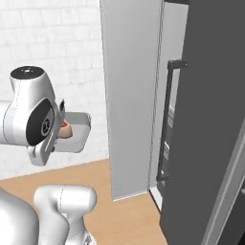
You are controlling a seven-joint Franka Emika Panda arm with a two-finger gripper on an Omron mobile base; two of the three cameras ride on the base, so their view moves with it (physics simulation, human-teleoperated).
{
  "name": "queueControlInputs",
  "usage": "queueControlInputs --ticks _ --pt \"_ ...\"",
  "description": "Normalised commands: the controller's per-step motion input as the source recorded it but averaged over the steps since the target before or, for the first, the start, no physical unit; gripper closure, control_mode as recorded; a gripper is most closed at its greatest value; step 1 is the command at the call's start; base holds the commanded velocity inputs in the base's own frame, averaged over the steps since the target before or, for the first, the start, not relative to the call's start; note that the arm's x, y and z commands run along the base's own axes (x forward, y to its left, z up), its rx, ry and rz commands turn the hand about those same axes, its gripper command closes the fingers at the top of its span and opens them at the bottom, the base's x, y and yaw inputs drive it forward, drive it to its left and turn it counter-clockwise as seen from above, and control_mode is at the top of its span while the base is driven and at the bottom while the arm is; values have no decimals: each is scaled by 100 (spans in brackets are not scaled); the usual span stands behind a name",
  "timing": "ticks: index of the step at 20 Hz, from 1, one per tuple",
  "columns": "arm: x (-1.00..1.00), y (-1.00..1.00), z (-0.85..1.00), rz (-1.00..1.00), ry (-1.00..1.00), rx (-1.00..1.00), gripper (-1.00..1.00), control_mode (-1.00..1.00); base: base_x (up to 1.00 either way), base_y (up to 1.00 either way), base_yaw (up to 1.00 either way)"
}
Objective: Take the meat container that has the steak and place it on the second highest rack of the freezer. Then take the vegetable container that has the cucumbers and place it on the highest rack of the freezer.
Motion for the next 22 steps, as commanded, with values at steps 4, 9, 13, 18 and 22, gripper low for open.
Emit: queueControlInputs --ticks 4,9,13,18,22 --pt "0 0 0 0 0 0 100 100 64 50 -70" --pt "0 0 0 0 0 0 100 100 58 46 -67" --pt "0 0 0 0 0 0 100 100 40 40 -64" --pt "0 0 0 0 0 0 100 100 39 18 -57" --pt "0 0 0 0 0 0 100 100 46 28 -43"
